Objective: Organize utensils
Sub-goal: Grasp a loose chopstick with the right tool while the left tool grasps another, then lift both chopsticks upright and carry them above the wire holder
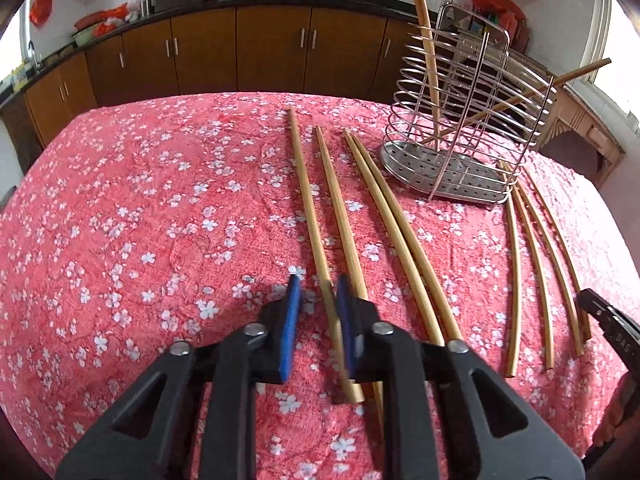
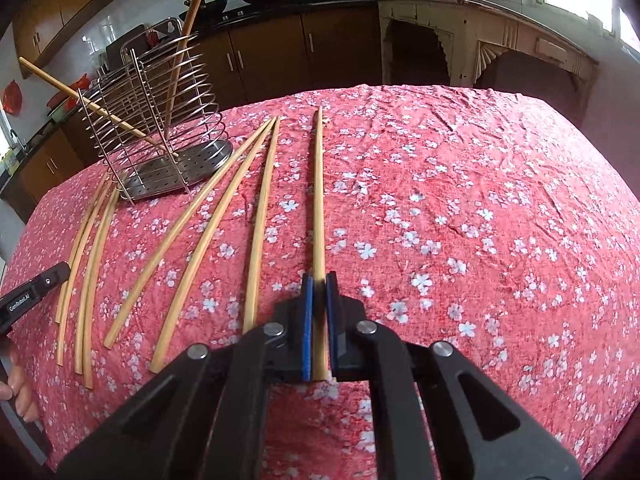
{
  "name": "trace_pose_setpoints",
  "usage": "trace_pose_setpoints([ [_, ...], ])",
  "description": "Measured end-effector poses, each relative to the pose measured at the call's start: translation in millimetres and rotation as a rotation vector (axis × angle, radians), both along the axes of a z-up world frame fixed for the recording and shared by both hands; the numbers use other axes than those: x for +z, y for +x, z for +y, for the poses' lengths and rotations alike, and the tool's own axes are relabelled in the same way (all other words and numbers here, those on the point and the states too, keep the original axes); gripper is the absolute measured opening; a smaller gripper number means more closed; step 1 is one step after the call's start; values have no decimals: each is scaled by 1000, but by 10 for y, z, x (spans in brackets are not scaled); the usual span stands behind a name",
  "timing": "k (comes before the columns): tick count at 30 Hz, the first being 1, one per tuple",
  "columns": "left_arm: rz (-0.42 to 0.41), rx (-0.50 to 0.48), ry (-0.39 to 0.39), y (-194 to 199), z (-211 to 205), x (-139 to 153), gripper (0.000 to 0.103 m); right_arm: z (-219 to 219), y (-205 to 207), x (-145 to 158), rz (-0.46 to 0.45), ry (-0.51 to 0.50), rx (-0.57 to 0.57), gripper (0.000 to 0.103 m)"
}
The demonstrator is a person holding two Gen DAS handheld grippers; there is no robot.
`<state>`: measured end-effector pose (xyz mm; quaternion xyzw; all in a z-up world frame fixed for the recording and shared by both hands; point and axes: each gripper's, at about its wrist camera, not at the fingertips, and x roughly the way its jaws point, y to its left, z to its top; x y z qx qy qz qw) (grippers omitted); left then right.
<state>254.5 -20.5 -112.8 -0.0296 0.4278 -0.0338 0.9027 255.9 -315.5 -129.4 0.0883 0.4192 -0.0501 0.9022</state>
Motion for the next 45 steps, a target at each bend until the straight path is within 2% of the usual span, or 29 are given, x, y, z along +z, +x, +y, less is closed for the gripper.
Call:
trace_pose_setpoints([
  [2,0,19,9,3,30,-9,7,1,8,6,1,-6,5,8],
  [10,11,75,26,-39,488,13,7,-323,44,1,0,46,-64,8],
  [14,-6,52,33,-126,580,-5,7,-291,46,-4,-1,8,-55,8],
  [28,-7,53,-22,-147,657,10,9,-274,47,-4,1,2,-54,8],
  [38,-5,49,-2,-147,617,22,9,-302,32,-16,0,14,-49,8],
  [45,-2,6,42,-315,554,12,8,-251,-81,-9,3,1,-23,8],
])
